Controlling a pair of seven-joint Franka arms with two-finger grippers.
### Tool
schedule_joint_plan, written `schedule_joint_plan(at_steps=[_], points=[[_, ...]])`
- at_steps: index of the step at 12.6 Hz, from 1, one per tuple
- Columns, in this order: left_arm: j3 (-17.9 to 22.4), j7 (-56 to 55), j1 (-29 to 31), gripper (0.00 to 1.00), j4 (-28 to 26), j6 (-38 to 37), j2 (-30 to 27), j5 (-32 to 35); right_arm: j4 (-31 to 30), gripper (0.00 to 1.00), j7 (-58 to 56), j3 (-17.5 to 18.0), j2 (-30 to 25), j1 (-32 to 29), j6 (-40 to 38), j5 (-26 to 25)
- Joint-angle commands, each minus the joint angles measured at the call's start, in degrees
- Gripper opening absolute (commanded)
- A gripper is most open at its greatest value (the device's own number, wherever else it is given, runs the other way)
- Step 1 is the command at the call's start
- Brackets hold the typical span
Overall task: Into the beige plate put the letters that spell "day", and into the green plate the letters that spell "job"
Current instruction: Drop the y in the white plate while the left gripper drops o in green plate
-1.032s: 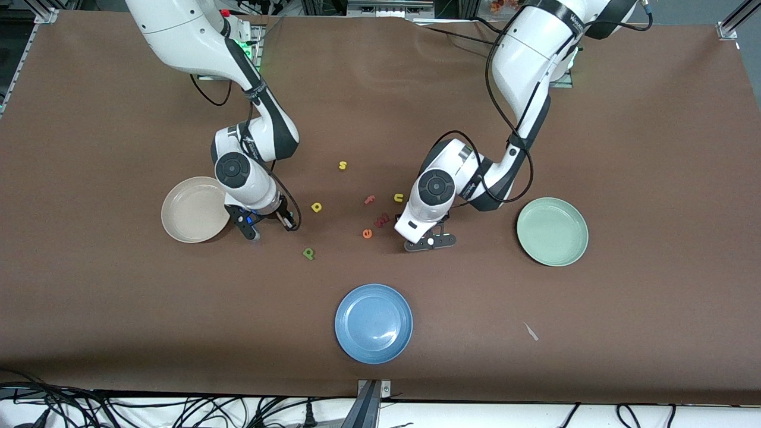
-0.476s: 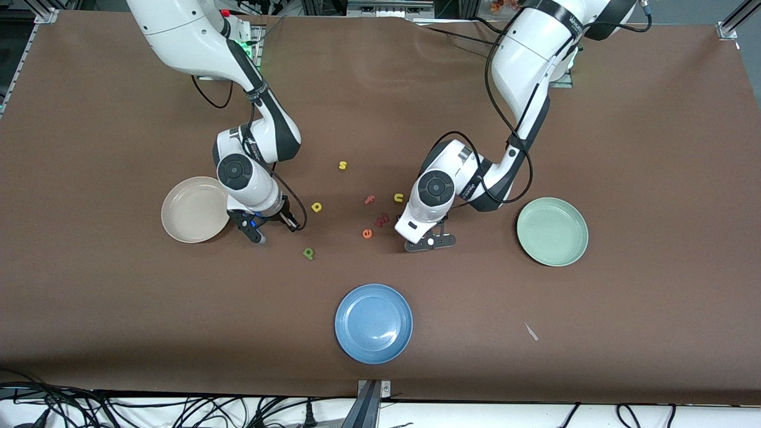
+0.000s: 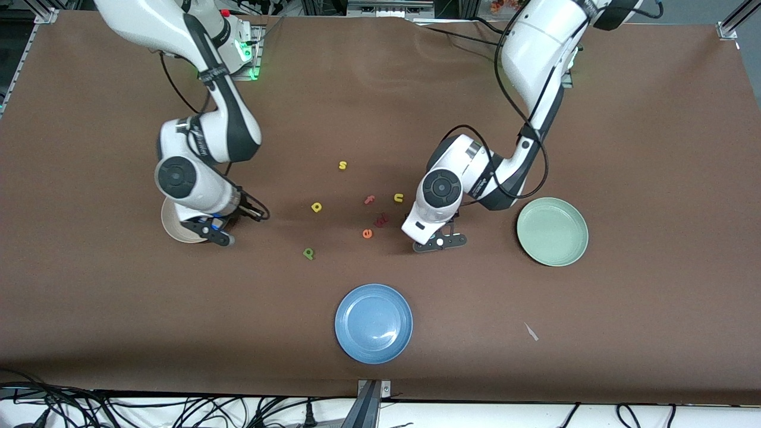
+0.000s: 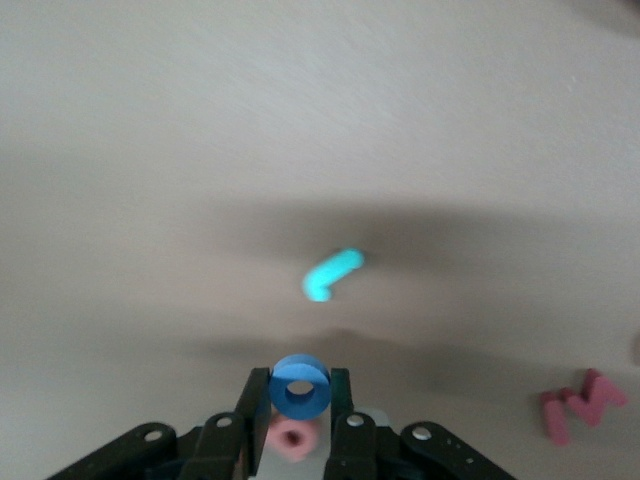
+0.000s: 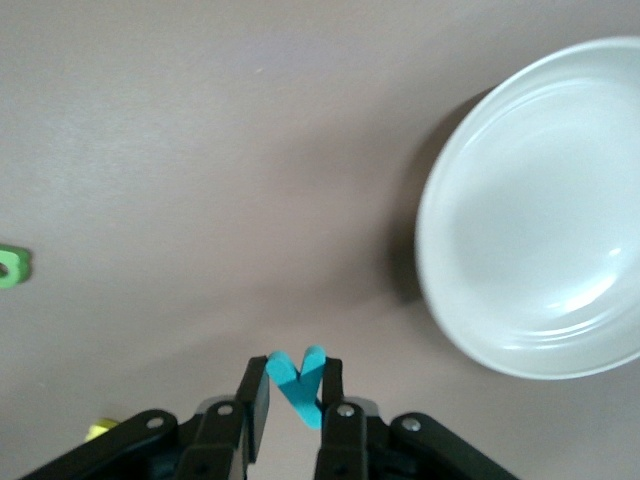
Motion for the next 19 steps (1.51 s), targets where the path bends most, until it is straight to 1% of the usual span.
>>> schedule_joint_plan(at_steps=[1, 2, 4, 5, 7, 8, 9, 10, 11, 12, 14, 15, 17, 18, 19], points=[[0.17, 2.67, 1.75, 0.0, -1.06, -6.46, -4.66, 3.66, -6.31, 0.0, -9.29, -3.27, -4.38, 0.3, 1.23, -1.49], [0.17, 3.98, 2.89, 0.0, -1.06, -8.31, -5.54, 3.84, -8.94, 0.0, -13.68, -4.68, -6.04, 0.3, 2.81, -1.49], [0.17, 8.37, 5.78, 0.0, -1.58, -12.7, -7.04, 3.84, -15.53, 0.0, -23.95, -8.89, -8.6, 0.3, 9.38, -1.49], [0.17, 9.26, 6.76, 0.0, -1.59, -14.81, -7.31, 3.84, -18.08, 0.0, -28.79, -10.83, -8.78, 0.3, 13.15, -1.49], [0.26, 9.62, 8.95, 0.0, -1.76, -16.84, -7.66, 3.92, -20.91, 0.0, -38.03, -13.21, -8.61, 0.3, 17.92, -1.15], [0.0, 10.75, 11.49, 0.0, -1.94, -17.02, -7.66, 3.93, -21.36, 0.07, -40.16, -13.92, -8.61, 0.3, 18.29, -1.14], [-0.01, 12.07, 12.64, 0.0, -2.55, -17.11, -7.66, 3.93, -21.19, 0.77, -39.14, -13.93, -8.26, 0.3, 17.59, -0.53], [0.34, 13.21, 13.61, 0.0, -3.6, -17.11, -7.66, 4.19, -20.75, 1.0, -36.6, -13.84, -8.08, 0.3, 16.46, -0.09], [0.17, 14.01, 15.88, 0.0, -4.48, -17.03, -7.57, 6.45, -19.79, 1.0, -32.05, -13.05, -8.08, 0.65, 15.84, -0.09], [0.08, 14.1, 16.78, 0.0, -5.53, -16.77, -7.31, 7.78, -18.47, 1.0, -26.44, -11.22, -8.08, 0.91, 14.26, -0.09], [0.08, 14.1, 18.18, 0.0, -6.59, -15.98, -6.26, 9.37, -15.75, 1.0, -18.68, -7.0, -8.08, 0.91, 10.66, -0.09], [0.08, 14.63, 19.15, 0.0, -6.77, -15.54, -5.47, 9.37, -15.13, 1.0, -15.52, -4.98, -7.99, 0.91, 10.47, -0.09], [0.08, 16.2, 20.99, 0.0, -9.04, -12.13, -4.76, 9.37, -14.95, 1.0, -15.05, -0.76, -6.68, 0.91, 11.25, -0.18], [0.08, 16.21, 21.79, 0.0, -10.62, -9.76, -4.5, 9.37, -13.55, 1.0, -13.57, 1.0, -5.8, 1.0, 11.61, 0.0], [0.08, 16.21, 22.14, 0.0, -11.77, -7.82, -3.98, 9.37, -12.32, 1.0, -9.55, 2.32, -4.93, 1.09, 11.52, 0.35]])
